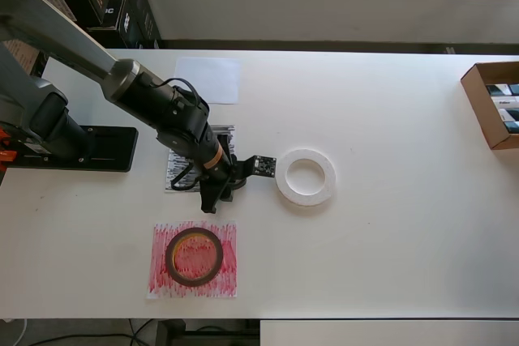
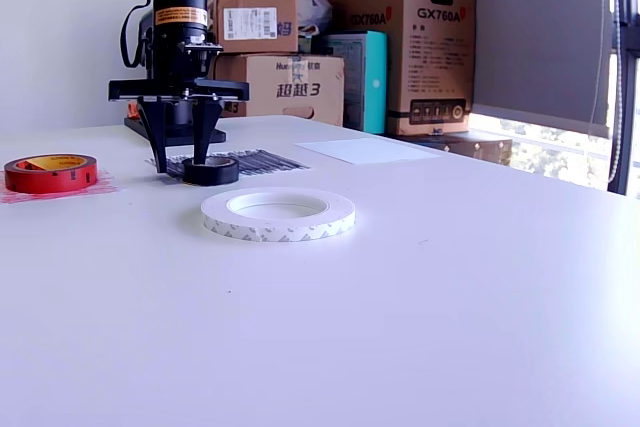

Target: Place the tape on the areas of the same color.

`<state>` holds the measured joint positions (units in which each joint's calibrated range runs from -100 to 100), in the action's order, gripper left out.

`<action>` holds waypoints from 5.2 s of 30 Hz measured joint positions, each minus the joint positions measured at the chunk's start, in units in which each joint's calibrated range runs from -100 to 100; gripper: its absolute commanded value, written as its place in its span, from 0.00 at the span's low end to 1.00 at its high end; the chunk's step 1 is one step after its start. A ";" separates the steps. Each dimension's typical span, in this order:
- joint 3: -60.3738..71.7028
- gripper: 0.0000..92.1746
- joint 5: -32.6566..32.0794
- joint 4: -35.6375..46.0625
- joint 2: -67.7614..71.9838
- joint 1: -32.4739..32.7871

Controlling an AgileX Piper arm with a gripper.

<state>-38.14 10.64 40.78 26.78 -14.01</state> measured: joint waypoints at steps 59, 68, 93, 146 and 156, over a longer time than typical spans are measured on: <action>-22.69 0.00 1.77 -8.25 -21.71 6.78; -21.62 0.00 1.77 -8.16 -19.45 6.78; -21.62 0.77 0.89 -8.19 -19.45 6.03; 34.08 0.62 -17.16 19.64 11.69 6.01; 34.36 0.62 -17.30 21.32 12.02 4.66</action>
<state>-3.78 -6.66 62.10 38.80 -9.35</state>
